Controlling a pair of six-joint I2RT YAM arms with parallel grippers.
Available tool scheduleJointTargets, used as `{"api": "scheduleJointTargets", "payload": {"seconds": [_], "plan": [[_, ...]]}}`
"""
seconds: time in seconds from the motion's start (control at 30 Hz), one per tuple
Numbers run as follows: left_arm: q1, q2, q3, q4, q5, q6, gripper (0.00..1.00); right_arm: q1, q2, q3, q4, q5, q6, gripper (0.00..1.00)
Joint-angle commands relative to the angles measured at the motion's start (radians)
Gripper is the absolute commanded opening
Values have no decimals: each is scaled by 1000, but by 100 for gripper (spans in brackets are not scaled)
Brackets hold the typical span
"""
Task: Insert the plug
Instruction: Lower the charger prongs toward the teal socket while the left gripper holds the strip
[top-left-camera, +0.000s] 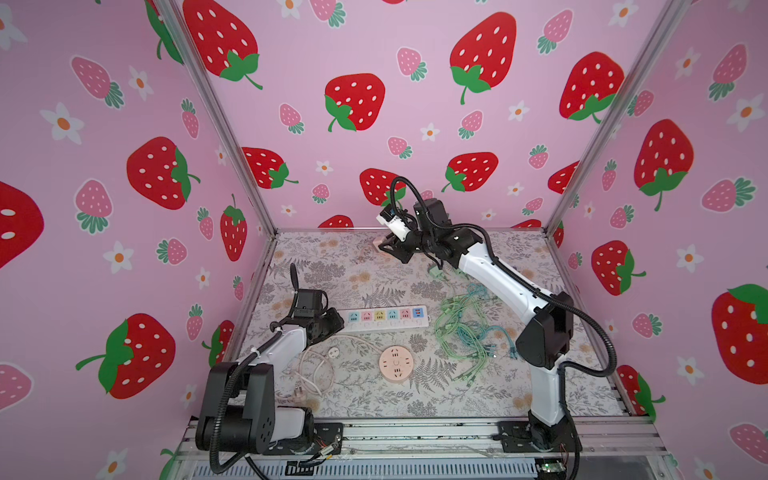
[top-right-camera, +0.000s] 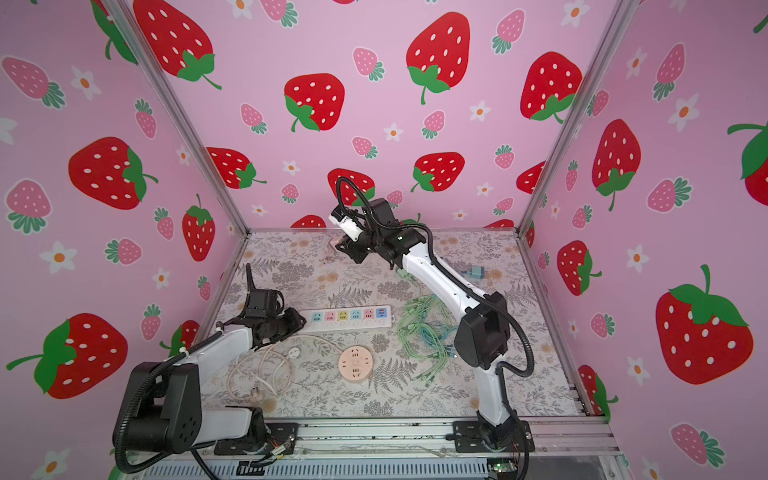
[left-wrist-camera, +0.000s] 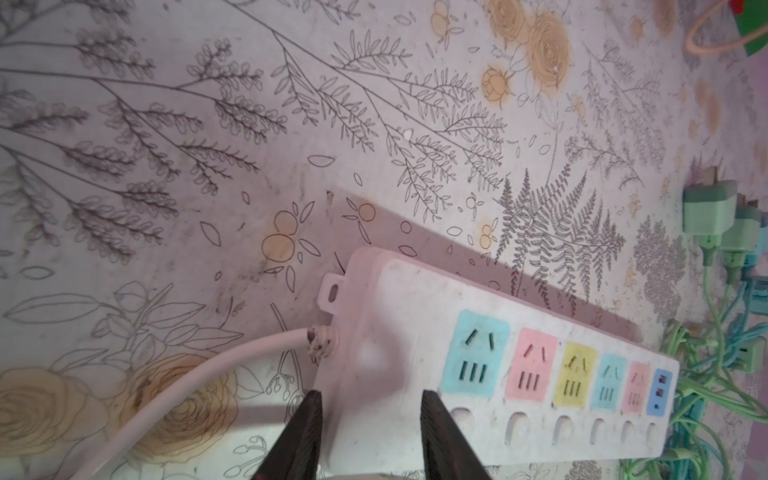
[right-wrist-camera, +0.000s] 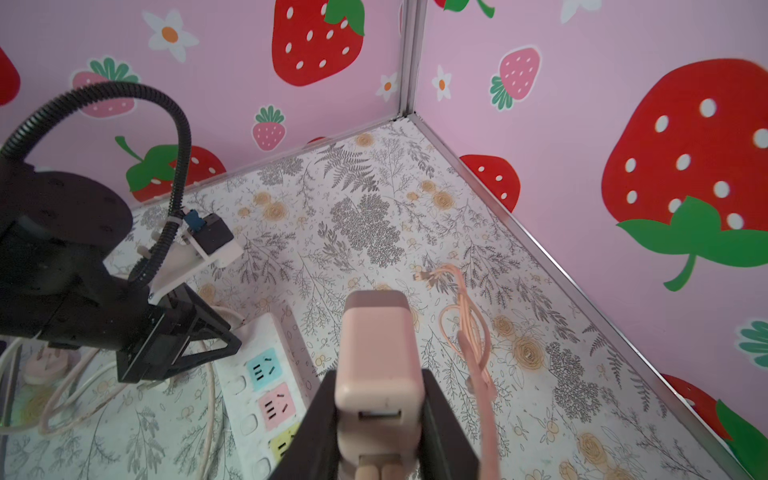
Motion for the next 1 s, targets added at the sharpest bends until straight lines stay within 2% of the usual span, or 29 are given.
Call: {"api": "scheduleJointTargets", "payload": {"seconds": [0.0, 0.3, 0.7, 0.97], "plan": [[5, 27, -9, 48, 50, 11, 38, 14, 30, -7, -94, -49, -114, 12], [-6, 98, 7, 116, 172, 64, 31, 50, 106, 1, -255, -48, -224, 12], [-23, 107, 5, 144, 196, 67, 29, 128, 240, 119, -418, 24, -303, 12], [-22, 100, 1, 150, 207, 66, 29, 156, 301, 193, -458, 59, -311, 12]]}}
